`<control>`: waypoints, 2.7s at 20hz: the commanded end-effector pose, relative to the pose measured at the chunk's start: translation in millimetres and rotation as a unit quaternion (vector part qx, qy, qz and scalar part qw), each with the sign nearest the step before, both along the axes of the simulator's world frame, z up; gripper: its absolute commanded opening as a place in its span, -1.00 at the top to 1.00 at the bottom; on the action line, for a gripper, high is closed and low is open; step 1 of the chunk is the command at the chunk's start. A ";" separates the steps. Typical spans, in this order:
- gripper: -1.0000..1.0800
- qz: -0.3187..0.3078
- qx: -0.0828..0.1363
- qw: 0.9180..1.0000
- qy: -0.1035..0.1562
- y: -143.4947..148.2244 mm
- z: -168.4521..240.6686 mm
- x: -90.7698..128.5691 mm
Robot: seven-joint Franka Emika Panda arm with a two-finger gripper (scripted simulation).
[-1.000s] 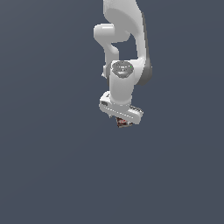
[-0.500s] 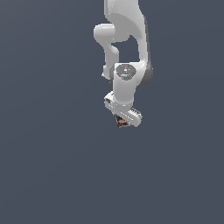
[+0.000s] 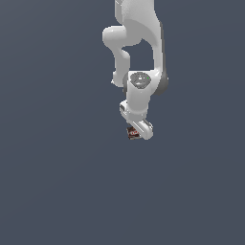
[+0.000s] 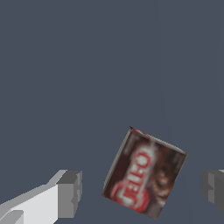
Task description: Pick up the object and move it to a goal position.
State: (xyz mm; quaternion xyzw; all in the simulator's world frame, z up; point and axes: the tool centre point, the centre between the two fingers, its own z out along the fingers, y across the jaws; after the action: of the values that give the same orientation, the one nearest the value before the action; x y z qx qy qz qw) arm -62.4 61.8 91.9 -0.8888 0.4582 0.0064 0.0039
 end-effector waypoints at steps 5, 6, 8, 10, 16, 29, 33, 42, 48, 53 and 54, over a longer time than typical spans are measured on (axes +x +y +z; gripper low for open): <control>-0.92 -0.083 -0.002 0.997 0.000 5.8 -10.7 -11.9; -0.92 -0.095 -0.003 0.995 -0.001 6.6 -12.3 -13.8; -0.92 -0.118 -0.004 0.993 -0.001 8.0 -15.1 -17.2; -0.92 -0.139 -0.004 0.990 -0.001 9.2 -17.6 -20.2; -0.92 -0.184 -0.006 0.983 -0.002 11.6 -23.1 -27.2; -0.92 -0.208 -0.007 0.978 -0.002 12.9 -28.6 -31.0; -0.92 -0.208 -0.007 0.978 -0.002 12.6 -40.2 -31.5; -0.92 -0.210 -0.007 0.978 -0.002 12.9 -74.0 -31.9; 1.00 -0.210 -0.007 0.978 -0.002 12.7 -76.2 -31.7; 1.00 -0.210 -0.007 0.978 -0.002 12.7 -76.2 -31.7; 1.00 -0.210 -0.007 0.978 -0.002 12.7 -76.2 -31.7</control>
State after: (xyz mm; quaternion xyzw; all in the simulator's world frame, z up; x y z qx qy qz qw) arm -93.3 74.8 16.8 -0.7728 0.6346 -0.0004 0.0011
